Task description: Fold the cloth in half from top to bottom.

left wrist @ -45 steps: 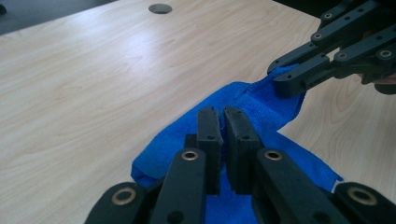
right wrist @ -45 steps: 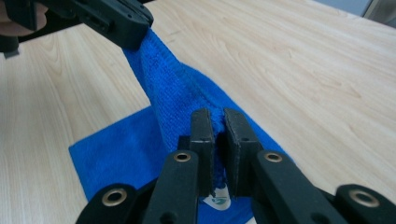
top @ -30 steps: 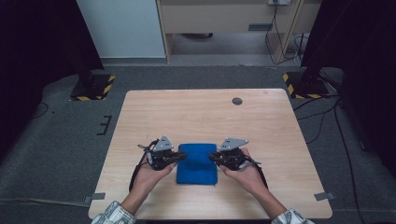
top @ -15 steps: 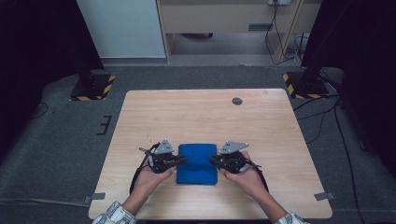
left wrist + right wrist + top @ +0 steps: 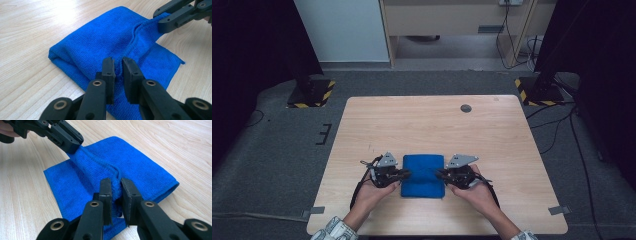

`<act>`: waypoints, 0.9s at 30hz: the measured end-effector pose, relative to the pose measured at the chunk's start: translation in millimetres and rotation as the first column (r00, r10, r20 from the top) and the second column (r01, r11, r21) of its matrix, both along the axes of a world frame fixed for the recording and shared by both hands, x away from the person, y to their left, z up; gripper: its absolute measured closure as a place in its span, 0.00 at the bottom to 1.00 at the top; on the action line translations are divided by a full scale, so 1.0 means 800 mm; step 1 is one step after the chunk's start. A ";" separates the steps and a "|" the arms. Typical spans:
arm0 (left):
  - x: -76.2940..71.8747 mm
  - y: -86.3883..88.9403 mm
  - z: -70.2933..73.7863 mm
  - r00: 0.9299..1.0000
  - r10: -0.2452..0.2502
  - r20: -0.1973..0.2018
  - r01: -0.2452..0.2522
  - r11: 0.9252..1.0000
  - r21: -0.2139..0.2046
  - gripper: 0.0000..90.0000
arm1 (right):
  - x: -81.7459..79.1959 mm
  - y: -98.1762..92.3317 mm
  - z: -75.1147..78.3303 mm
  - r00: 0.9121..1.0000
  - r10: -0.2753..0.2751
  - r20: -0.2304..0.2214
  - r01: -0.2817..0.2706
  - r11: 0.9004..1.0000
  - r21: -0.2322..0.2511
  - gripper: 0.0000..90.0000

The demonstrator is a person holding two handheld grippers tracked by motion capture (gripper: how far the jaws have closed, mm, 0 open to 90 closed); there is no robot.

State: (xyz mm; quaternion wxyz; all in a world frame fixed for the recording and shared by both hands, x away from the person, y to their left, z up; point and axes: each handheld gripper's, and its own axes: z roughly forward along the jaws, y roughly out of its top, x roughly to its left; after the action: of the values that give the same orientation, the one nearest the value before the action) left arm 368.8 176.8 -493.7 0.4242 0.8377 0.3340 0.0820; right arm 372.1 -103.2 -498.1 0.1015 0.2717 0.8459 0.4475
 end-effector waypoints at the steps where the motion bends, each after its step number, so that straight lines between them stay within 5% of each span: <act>1: 0.000 0.001 0.001 1.000 0.001 0.003 -0.001 1.000 -0.002 0.90 | 0.000 0.001 0.001 1.000 -0.002 0.003 0.002 1.000 0.004 0.89; 17: -0.022 0.006 0.005 0.999 -0.037 -0.001 0.037 0.999 -0.005 0.92 | -0.019 -0.003 0.000 0.999 0.032 -0.006 -0.031 0.999 0.010 0.88; 27: -0.023 0.003 -0.010 0.997 -0.062 -0.050 0.063 0.998 0.024 0.90 | -0.026 -0.004 -0.010 0.999 0.043 -0.029 -0.044 0.999 -0.028 0.86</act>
State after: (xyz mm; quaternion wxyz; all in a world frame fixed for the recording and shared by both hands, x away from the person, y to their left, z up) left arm 350.0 179.1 -501.6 0.4074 0.8548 0.3171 0.0522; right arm 351.2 -106.3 -506.2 0.0837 0.2581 0.8593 0.4335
